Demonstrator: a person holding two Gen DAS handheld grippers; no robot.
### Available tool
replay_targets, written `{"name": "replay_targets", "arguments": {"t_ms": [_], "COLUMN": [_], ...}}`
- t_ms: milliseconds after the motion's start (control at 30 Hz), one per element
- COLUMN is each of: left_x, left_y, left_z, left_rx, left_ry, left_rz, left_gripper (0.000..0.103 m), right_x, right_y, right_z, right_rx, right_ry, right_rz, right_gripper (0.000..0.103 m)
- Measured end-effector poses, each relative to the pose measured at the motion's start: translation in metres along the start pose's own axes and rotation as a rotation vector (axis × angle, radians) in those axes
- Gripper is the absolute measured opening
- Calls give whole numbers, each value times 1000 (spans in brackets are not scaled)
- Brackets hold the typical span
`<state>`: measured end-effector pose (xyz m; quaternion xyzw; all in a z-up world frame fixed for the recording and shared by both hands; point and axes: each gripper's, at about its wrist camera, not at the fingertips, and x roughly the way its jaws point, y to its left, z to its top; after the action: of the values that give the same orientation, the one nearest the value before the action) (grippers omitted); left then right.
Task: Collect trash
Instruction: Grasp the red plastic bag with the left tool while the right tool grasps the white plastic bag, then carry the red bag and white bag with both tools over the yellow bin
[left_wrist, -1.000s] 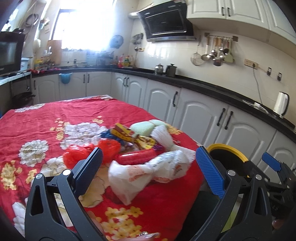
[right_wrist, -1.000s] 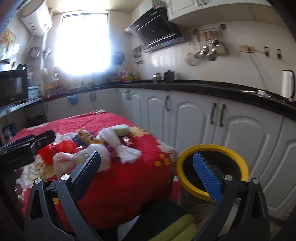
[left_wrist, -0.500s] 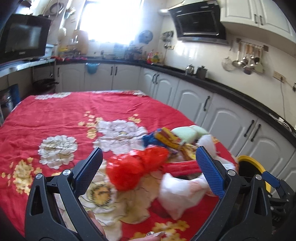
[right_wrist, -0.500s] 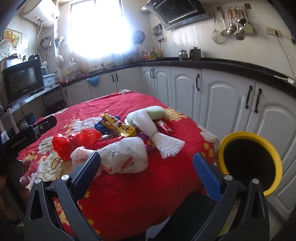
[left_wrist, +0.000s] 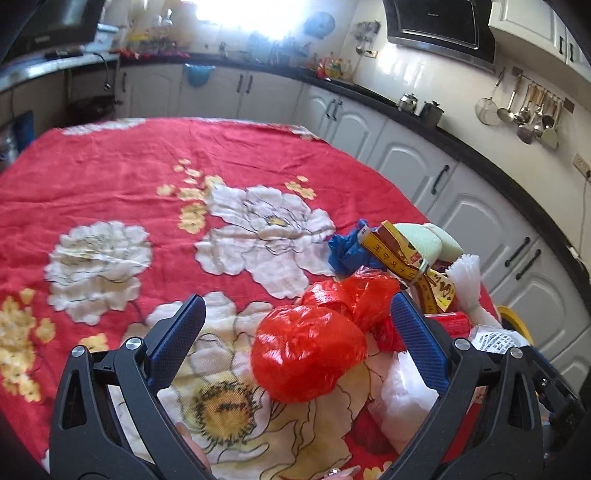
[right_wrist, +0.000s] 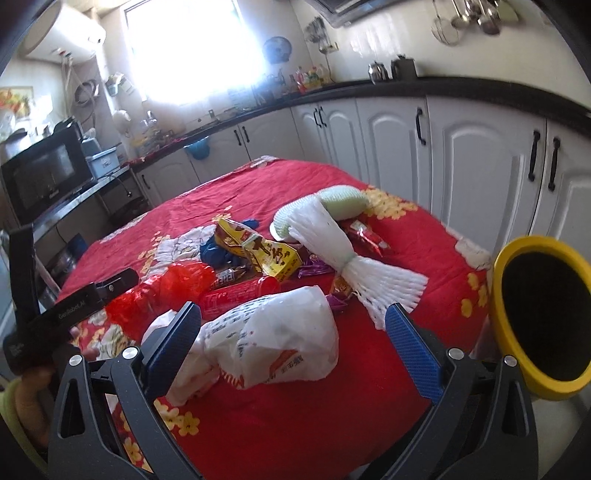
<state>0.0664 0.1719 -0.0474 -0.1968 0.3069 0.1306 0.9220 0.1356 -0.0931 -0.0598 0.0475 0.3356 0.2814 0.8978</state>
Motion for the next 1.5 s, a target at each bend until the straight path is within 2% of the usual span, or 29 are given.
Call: {"name": "replay_targets", "arguments": {"t_ms": [67, 133, 200, 233, 300, 367, 400, 467, 600, 700, 967, 1233, 1500], "left_x": [5, 11, 12, 13, 12, 11, 10, 8, 0, -13, -48, -53, -48], "left_y": [3, 8, 11, 11, 11, 9, 8, 5, -2, -7, -25, -67, -115], "left_z": [0, -1, -3, -4, -5, -7, -8, -10, -12, -9, 8, 14, 13], "left_rx": [-12, -43, -55, -53, -51, -41, -32, -14, 30, 61, 85, 146, 227], "left_ry": [9, 29, 39, 42, 50, 58, 61, 68, 56, 22, -52, -60, -62], "left_rz": [2, -30, -37, -40, -54, -72, -75, -84, -104, -113, -152, -218, -275], "left_gripper": [92, 92, 87, 80, 69, 52, 48, 33, 24, 20, 18, 18, 18], "right_x": [2, 3, 3, 1, -3, -8, -12, -18, -25, -29, -57, -86, -107], "right_y": [-2, -3, -4, -4, -5, -6, -6, -4, -1, 0, 0, -17, -51], "right_z": [0, -2, -4, -5, -8, -9, -10, -11, -9, -8, 0, 15, 27], "right_rx": [15, 16, 21, 23, 27, 26, 22, 8, -12, -26, -50, -42, 17], "right_ry": [21, 46, 61, 62, 55, 47, 39, 25, 4, -9, -85, -173, -230], "right_rz": [22, 39, 61, 67, 72, 80, 81, 82, 87, 85, 90, 35, -31], "right_gripper": [86, 66, 55, 50, 47, 44, 42, 40, 36, 35, 34, 34, 34]}}
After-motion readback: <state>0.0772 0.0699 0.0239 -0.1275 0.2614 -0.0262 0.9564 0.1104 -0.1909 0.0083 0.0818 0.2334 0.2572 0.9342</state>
